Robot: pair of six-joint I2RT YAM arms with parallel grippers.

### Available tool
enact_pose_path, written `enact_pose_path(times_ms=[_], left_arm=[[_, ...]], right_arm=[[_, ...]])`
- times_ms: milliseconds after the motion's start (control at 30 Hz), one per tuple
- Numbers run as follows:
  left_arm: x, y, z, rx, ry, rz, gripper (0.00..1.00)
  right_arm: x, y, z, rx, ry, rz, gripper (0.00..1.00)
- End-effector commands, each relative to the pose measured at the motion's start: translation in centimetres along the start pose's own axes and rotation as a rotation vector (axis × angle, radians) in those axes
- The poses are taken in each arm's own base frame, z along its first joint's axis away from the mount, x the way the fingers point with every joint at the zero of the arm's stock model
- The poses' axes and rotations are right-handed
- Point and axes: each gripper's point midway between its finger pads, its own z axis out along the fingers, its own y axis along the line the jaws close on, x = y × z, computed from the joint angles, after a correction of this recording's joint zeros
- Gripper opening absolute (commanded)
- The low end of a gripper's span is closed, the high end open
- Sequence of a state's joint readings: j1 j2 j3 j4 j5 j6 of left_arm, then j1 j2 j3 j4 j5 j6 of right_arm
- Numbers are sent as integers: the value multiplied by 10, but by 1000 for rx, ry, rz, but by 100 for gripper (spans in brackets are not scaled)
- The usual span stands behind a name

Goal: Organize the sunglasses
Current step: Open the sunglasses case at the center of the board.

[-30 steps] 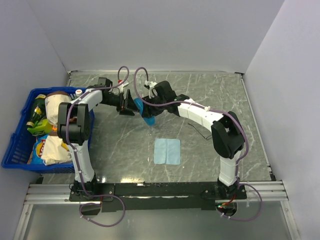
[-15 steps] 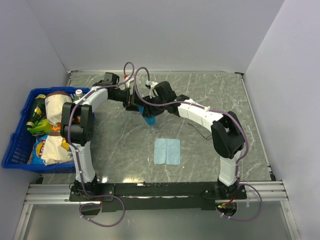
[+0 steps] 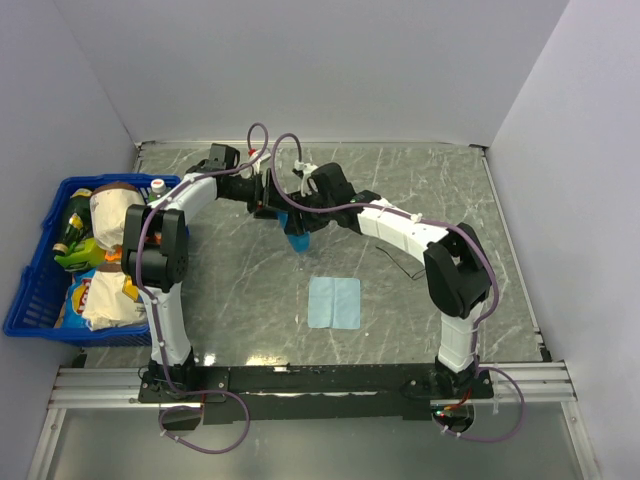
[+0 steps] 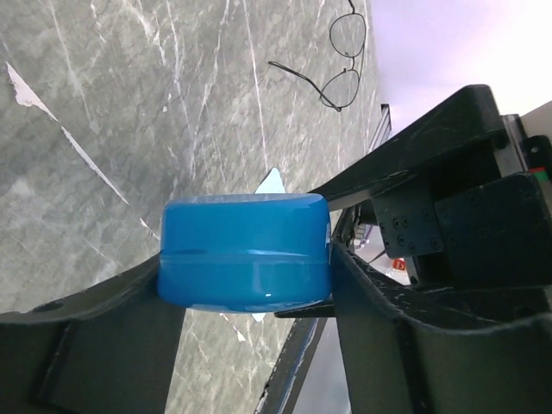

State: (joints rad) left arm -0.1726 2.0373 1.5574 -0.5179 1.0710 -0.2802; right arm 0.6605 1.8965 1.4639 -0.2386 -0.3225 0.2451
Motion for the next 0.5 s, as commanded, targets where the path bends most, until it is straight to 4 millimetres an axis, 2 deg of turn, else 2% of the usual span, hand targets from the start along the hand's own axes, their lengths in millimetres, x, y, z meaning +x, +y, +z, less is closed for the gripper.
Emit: enact_pose_path(times_ms=[0,100,267,367,467], left_arm=[[-3,-11,-1,25,-11,34,65],[-1,-10,-1,28,-3,29,65],[-2,-2,-5,8,-3,28,64],[-8,7,-11,-20,-13,29,64],[-12,12,-17,-33,-22,25,64]], right_arm=[[-29,10,-21,-35,-94,-10,58],[-29,11,-22,-52,-91,-12,61],[-33,19,-29,-105,-91,-74,82],[-39,26,-38,-164,-98,-102,90],[-41,23,-48,-229,-93,-82,94]])
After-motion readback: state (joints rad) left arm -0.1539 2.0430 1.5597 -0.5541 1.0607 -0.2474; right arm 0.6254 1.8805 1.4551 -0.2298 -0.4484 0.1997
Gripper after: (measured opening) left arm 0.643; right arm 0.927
